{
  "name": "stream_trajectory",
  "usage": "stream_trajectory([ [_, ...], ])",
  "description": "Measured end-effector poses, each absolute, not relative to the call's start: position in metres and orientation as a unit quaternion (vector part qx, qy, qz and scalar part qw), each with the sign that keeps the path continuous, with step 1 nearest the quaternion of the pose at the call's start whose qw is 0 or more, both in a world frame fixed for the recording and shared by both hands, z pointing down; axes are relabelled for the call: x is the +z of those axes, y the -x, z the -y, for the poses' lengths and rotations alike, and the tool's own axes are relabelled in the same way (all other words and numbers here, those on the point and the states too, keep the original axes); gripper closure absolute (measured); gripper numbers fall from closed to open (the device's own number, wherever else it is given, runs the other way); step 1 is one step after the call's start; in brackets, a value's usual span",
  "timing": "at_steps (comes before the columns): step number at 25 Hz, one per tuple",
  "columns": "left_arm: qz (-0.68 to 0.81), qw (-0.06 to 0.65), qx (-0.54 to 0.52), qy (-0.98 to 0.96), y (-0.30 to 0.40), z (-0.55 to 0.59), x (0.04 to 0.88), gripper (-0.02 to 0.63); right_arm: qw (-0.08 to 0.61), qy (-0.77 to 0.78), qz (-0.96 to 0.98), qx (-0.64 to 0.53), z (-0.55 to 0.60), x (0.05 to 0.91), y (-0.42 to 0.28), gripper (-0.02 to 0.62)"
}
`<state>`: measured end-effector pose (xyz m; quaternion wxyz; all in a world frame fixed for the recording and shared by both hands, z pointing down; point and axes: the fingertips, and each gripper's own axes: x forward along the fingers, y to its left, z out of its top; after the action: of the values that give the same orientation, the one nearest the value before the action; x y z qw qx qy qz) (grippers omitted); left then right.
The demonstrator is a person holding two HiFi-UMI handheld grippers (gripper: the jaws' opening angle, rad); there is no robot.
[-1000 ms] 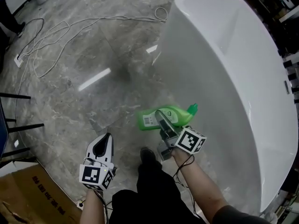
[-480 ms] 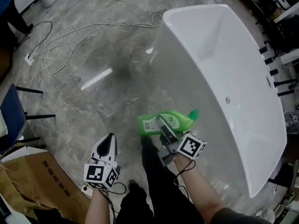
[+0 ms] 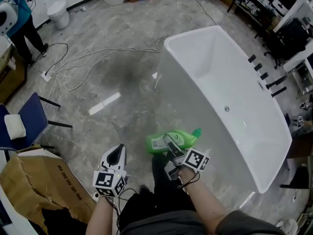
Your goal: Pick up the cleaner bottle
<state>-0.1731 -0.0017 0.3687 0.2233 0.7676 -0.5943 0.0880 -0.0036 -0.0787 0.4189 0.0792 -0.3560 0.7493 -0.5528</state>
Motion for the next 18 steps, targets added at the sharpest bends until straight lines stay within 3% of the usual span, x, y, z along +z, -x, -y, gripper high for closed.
stream_trajectory([
  [10,0.548,0.225,0.090,-0.801,0.145,-0.096,0.310,0.591,0.130,0.401,-0.721,-0.550,-0.036,0.330,-0.049,0.397],
  [18,0.523,0.235,0.075,-0.816,0.074,-0.144,0.282,0.591,0.140,0.411,-0.724,-0.536,-0.092,0.285,-0.112,0.397],
])
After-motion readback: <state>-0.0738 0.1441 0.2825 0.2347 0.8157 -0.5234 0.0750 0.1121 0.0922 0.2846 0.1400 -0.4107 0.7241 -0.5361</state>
